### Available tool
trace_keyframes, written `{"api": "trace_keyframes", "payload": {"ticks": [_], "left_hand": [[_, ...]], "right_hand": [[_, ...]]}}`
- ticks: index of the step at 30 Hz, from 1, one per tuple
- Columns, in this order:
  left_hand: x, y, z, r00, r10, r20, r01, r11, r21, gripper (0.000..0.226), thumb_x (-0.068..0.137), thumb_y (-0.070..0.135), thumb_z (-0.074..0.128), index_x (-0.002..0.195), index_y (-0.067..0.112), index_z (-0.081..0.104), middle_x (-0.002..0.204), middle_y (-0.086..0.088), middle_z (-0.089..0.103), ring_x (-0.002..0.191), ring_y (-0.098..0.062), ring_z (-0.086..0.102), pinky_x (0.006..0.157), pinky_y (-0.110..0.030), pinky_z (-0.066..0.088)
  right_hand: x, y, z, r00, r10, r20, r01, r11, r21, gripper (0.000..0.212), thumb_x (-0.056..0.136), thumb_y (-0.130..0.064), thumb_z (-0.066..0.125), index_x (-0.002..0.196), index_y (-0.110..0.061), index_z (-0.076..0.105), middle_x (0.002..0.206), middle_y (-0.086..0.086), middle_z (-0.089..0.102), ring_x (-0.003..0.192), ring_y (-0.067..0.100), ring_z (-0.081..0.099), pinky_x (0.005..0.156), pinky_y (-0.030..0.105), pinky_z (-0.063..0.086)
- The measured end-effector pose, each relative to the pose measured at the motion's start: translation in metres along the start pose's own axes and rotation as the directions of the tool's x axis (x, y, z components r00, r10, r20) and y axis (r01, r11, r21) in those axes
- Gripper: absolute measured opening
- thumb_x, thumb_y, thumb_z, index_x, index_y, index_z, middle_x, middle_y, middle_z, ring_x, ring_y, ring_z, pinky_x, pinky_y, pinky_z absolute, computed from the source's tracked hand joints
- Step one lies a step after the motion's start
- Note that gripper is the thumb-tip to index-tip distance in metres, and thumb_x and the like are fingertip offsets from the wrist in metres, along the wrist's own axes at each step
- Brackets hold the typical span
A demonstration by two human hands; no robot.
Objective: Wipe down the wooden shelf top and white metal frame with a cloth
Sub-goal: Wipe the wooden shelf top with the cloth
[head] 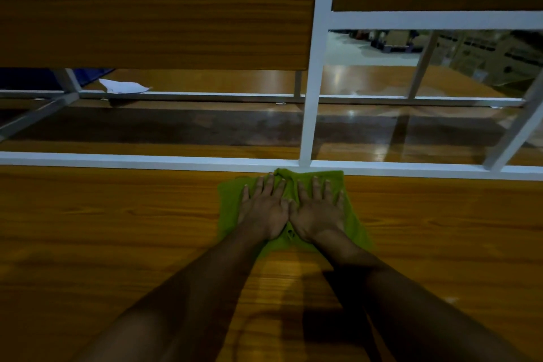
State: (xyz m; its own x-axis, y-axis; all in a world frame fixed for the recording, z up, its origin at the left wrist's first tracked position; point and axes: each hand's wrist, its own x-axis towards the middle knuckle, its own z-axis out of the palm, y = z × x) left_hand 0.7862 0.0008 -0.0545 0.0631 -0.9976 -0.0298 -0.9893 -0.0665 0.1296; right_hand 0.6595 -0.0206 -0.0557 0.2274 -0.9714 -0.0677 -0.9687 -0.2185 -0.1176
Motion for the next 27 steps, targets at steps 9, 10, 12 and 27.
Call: {"api": "trace_keyframes", "payload": {"ticks": [9,10,12,27], "left_hand": [[-0.019,-0.101,-0.009,0.995,-0.094,-0.01,0.095,0.995,0.014,0.058,0.103,0.049,0.013,0.158,0.03,0.004,0.166,0.0,-0.006,0.152,-0.022,-0.003,0.121,-0.051,0.0],[-0.024,-0.112,-0.01,0.995,-0.104,-0.008,0.104,0.994,0.021,0.058,0.103,0.049,0.012,0.158,0.03,0.003,0.166,-0.001,-0.007,0.152,-0.023,-0.004,0.121,-0.051,0.0],[-0.033,-0.131,-0.011,0.992,-0.125,-0.007,0.125,0.992,0.025,0.058,0.104,0.05,0.011,0.158,0.03,0.002,0.165,-0.001,-0.008,0.152,-0.023,-0.004,0.121,-0.051,0.0],[-0.129,-0.14,-0.011,0.99,-0.14,0.005,0.14,0.989,0.053,0.062,0.103,0.053,0.01,0.158,0.028,-0.001,0.165,-0.004,-0.008,0.152,-0.025,-0.006,0.121,-0.053,0.0]], "right_hand": [[0.005,-0.098,0.01,0.992,-0.123,0.023,0.122,0.992,0.012,0.065,0.1,-0.058,0.013,0.158,-0.032,-0.002,0.165,0.008,-0.01,0.15,0.035,-0.013,0.116,0.061,-0.01],[0.004,-0.11,0.011,0.99,-0.137,0.028,0.137,0.991,0.012,0.065,0.099,-0.058,0.012,0.158,-0.032,-0.002,0.165,0.008,-0.011,0.15,0.035,-0.013,0.116,0.062,-0.01],[0.0,-0.129,0.014,0.987,-0.158,0.03,0.157,0.987,0.021,0.065,0.099,-0.058,0.012,0.158,-0.032,-0.001,0.165,0.009,-0.01,0.15,0.035,-0.013,0.116,0.062,-0.011],[-0.097,-0.151,0.023,0.979,-0.2,0.023,0.198,0.977,0.074,0.062,0.101,-0.055,0.013,0.158,-0.033,0.001,0.166,0.007,-0.009,0.151,0.031,-0.013,0.118,0.058,-0.01]]}}
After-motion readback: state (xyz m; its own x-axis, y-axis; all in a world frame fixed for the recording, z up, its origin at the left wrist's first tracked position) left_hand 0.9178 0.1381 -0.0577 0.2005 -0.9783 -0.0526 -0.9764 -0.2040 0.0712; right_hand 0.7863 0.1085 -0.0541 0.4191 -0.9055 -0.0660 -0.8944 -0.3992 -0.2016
